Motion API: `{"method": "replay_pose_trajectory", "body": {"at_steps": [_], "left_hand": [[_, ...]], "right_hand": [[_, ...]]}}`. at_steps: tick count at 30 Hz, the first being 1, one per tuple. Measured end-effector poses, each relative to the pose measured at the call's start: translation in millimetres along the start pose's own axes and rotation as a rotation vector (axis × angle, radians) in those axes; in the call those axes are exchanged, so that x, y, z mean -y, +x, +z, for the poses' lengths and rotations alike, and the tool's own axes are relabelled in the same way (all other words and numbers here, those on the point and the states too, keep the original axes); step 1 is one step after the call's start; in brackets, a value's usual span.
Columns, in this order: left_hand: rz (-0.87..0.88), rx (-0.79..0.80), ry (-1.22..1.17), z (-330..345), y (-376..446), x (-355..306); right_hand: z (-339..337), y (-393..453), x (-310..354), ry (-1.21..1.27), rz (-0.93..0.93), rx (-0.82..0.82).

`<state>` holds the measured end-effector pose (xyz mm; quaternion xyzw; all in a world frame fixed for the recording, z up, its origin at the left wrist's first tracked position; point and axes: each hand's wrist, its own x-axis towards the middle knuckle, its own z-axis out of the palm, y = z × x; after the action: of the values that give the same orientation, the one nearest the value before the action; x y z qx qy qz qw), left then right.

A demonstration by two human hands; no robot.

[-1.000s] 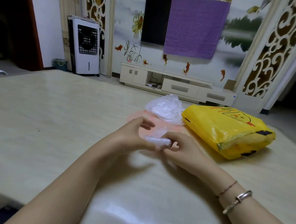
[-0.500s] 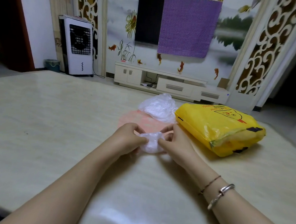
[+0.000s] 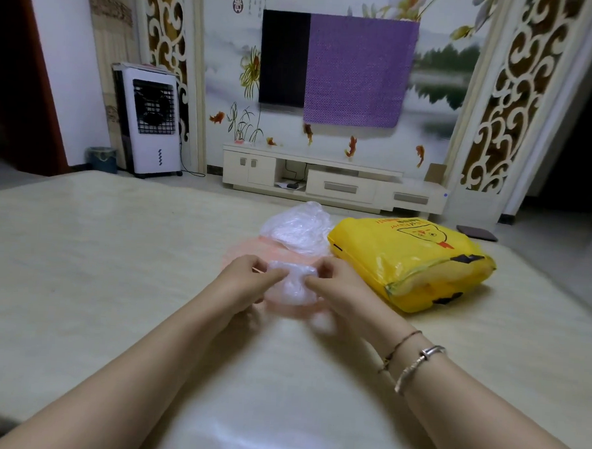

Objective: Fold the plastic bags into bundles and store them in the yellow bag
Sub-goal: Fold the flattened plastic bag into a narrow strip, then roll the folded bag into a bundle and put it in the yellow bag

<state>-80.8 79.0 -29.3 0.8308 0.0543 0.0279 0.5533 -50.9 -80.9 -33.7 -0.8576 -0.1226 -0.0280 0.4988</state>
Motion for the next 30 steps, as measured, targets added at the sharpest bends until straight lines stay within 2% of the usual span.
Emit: {"method": "replay_pose_trajectory", "body": {"at_steps": [7,14,19,24,27,30], "left_hand": [[0.07,-0.033,-0.075,37.3,-14.5,-37.5],[0.252,-0.011,0.082,109.2,-5.2,-50.0],[0.338,-0.112,0.19,141.5,8.6,-54.0],[0.521,-0.173,0.225,147.1,14.9,-43.2],[0.547,-0.207,0.122,142.2,20.0,-39.1],[0.553,-0.202,0.011,134.8,19.0,-42.2]], "right_hand": [[-68.7,-34.5,-7.5,0.079,0.02,-0.07],[-134.4,-56.5,-48.3,0.077,0.028,-0.214],[-141.7,-35.7,-71.2,0.098,0.0,-0.268],[-122.7,-16.8,-72.8,0.022,-0.159,-0.202],[-108.2,-6.4,-69.6,0.015,-0.262,-0.096],[-98.1,3.8,-65.2,-0.038,-0.265,-0.034]]}}
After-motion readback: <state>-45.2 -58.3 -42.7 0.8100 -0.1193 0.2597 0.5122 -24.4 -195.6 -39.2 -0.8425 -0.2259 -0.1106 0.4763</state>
